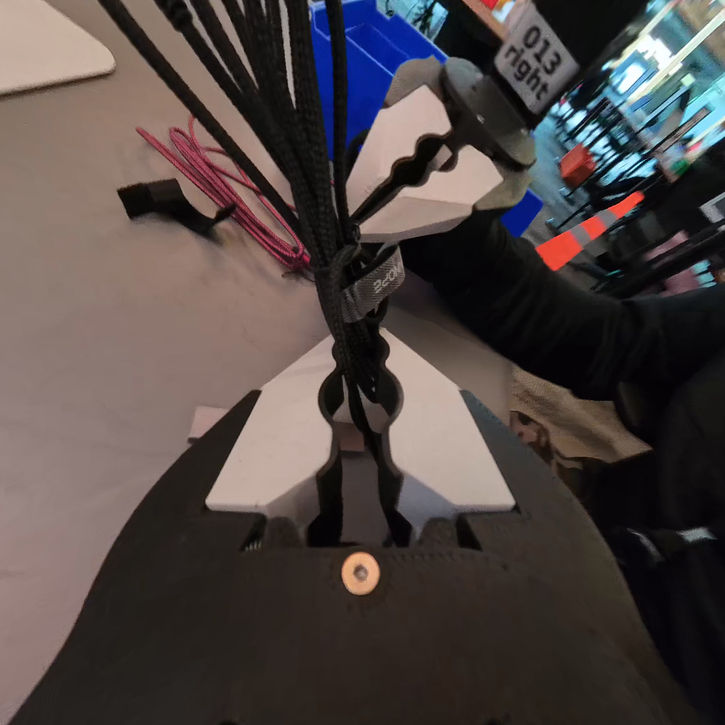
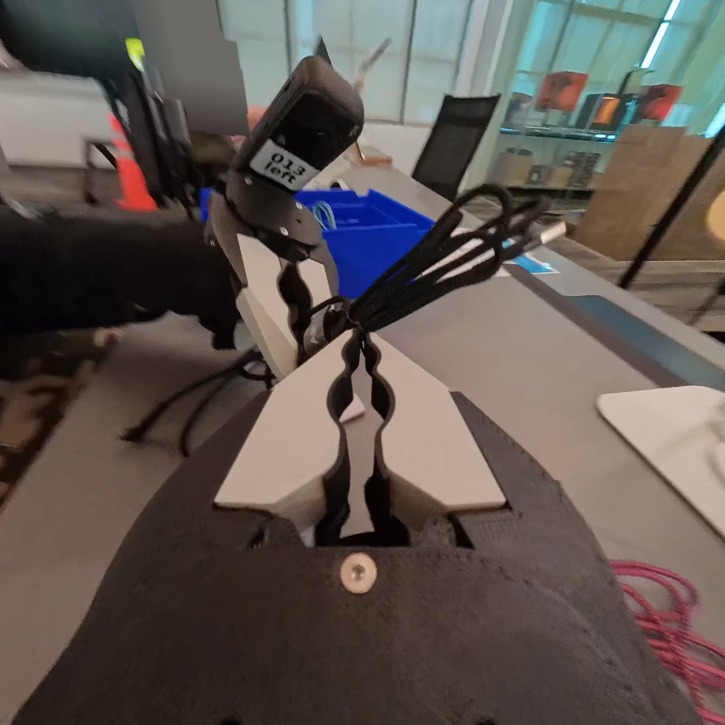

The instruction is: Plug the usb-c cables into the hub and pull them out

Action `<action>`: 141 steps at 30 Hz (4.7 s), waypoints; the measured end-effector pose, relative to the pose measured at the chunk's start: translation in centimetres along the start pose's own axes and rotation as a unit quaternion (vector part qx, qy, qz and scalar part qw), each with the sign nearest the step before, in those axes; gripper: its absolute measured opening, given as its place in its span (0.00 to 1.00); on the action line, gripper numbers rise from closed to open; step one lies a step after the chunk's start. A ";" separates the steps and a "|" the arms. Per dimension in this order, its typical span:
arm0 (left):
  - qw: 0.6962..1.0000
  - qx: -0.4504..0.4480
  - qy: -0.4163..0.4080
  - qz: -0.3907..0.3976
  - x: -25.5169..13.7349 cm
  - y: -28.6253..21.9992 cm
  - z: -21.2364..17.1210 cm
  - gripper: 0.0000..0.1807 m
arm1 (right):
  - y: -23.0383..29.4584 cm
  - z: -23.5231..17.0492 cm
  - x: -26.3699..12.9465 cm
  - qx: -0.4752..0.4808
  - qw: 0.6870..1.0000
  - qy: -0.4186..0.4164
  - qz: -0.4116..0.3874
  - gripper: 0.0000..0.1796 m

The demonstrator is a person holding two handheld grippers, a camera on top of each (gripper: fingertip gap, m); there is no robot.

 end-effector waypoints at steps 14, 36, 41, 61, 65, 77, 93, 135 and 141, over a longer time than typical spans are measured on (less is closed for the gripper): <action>0.999 -0.016 -0.030 -0.006 -1.0 1.1 -0.3 0.05 | -0.8 -0.4 0.6 0.034 0.999 0.019 -0.029 0.12; 0.975 0.191 0.005 0.115 -0.8 -0.6 0.7 0.04 | -1.3 -0.4 0.1 0.322 0.921 -0.073 0.204 0.03; 0.975 0.193 0.004 0.113 -0.9 -0.7 0.8 0.05 | -1.1 -0.3 0.3 0.309 0.926 -0.067 0.204 0.04; 0.999 0.031 -0.009 0.012 -0.7 0.4 0.0 0.04 | 0.3 0.4 0.4 -0.004 1.000 -0.016 -0.015 0.00; 0.999 -0.035 -0.017 -0.034 -1.1 0.3 0.0 0.05 | 1.9 0.5 1.0 -0.209 0.968 0.036 -0.136 0.00; 0.997 0.051 -0.044 0.028 -2.2 0.4 1.0 0.05 | 0.3 1.4 0.0 0.006 0.998 -0.047 -0.040 0.15; 0.973 0.189 -0.008 0.131 -1.7 -0.6 1.5 0.05 | -0.3 1.1 0.0 0.254 0.948 -0.099 0.165 0.12; 0.997 0.030 -0.053 0.048 -1.5 1.0 0.7 0.04 | 1.0 1.4 0.1 -0.049 0.996 -0.054 -0.055 0.02; 0.988 0.116 -0.058 0.080 -2.0 0.0 1.3 0.04 | 0.2 0.8 0.3 0.109 0.991 -0.060 0.054 0.08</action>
Point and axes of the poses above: each gripper's, where its closed fingertips meet, x out along the fingers, z out of its top, y = z × x across the jaws, the point moved 7 cm from there along -x, back along the fingers, and after that the axes turned 13 degrees about x, right-handed, at the moved point
